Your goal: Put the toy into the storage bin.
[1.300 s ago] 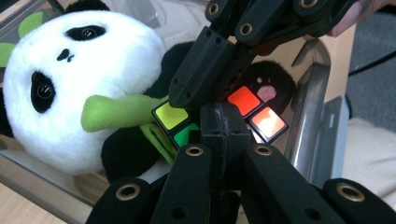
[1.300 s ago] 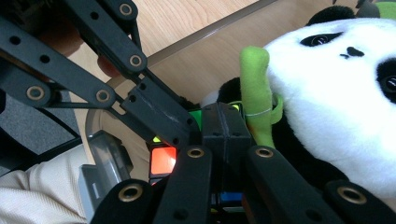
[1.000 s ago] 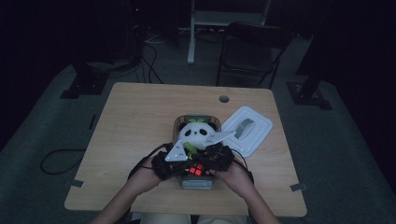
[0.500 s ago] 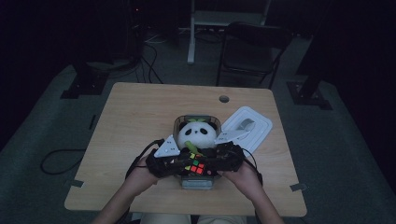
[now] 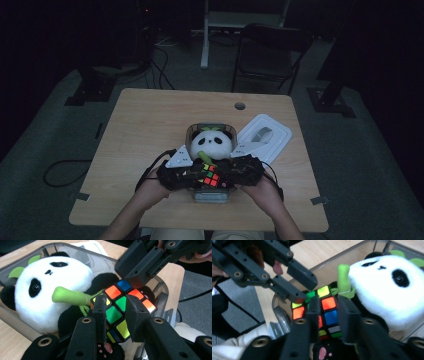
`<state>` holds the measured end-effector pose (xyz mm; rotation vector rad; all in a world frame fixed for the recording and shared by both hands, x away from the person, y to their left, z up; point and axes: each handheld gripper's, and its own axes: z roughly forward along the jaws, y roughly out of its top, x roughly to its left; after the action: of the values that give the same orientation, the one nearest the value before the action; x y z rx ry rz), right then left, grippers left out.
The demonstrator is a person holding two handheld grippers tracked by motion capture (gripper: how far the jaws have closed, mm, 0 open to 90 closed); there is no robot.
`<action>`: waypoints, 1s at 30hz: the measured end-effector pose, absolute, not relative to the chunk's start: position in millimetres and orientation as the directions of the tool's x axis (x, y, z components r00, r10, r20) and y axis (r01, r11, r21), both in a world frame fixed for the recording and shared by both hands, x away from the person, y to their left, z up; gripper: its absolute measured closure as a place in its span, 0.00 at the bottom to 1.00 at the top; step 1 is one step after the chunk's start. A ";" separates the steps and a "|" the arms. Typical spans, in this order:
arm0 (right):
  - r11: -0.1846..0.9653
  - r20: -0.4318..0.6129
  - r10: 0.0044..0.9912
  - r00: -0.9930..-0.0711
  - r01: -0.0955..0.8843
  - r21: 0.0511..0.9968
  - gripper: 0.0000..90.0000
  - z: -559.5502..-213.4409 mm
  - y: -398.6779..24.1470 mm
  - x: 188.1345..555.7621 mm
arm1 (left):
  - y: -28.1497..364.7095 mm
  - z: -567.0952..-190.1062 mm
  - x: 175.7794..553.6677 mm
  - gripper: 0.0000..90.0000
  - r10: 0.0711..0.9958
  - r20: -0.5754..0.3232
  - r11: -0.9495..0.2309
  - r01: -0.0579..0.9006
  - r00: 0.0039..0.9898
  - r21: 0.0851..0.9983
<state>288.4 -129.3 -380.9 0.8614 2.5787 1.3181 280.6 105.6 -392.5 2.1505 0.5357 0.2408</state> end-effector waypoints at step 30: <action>0.515 0.128 0.510 -0.851 0.421 0.746 1.00 -399.6 -118.8 298.2 | 86.2 -400.6 290.9 1.00 0.392 0.023 -0.629 0.250 0.920 0.736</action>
<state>298.2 -118.8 -399.6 0.8135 2.6399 1.2550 290.9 86.2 -400.6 2.2802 0.4537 0.2304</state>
